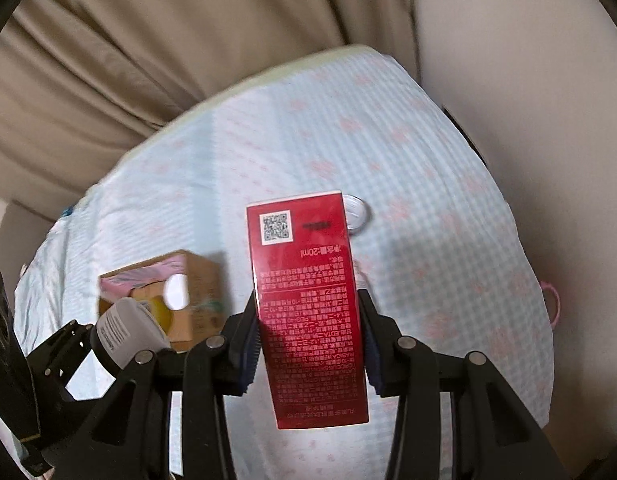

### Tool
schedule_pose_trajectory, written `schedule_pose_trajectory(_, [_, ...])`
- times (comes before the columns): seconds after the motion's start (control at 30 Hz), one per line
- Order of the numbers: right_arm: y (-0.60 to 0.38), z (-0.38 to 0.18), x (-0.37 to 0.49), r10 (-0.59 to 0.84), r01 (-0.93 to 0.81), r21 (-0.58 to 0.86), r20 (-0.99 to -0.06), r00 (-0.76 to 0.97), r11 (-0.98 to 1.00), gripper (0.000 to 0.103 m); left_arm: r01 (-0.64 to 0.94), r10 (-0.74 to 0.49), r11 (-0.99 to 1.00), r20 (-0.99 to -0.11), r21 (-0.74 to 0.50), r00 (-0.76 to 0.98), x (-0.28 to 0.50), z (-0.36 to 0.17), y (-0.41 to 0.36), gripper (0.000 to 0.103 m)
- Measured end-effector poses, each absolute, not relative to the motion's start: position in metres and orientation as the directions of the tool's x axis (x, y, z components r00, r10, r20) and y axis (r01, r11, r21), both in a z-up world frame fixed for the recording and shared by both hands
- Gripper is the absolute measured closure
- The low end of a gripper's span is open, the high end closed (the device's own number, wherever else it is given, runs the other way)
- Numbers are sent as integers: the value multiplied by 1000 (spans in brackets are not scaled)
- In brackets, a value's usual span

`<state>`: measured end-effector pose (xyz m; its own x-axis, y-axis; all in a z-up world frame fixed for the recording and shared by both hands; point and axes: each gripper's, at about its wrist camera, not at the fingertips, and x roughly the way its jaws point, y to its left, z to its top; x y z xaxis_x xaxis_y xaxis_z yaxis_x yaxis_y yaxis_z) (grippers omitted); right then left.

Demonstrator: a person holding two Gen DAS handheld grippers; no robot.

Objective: Organize rigid objects
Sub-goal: 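Carry the black-capped jar and red box over the cardboard box with both tools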

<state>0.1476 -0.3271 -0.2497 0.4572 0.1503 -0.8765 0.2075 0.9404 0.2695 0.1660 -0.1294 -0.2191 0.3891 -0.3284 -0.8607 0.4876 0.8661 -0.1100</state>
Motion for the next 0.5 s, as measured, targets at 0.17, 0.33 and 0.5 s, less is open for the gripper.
schedule_pose_trajectory(0.17, [-281, -219, 141, 194, 126, 288, -852, 486, 949, 64, 412, -315, 903, -844, -124, 434, 159, -192, -81, 45])
schedule_pose_trajectory(0.33, [-229, -206, 140, 229, 70, 299, -842, 488, 952, 64, 352, -306, 924, -840, -149, 448, 163, -182, -19, 45])
schedule_pose_trajectory(0.5, [-169, -202, 144, 266, 38, 324, -833, 486, 945, 64, 329, -287, 934, -846, -143, 450, 173, -181, 53, 45])
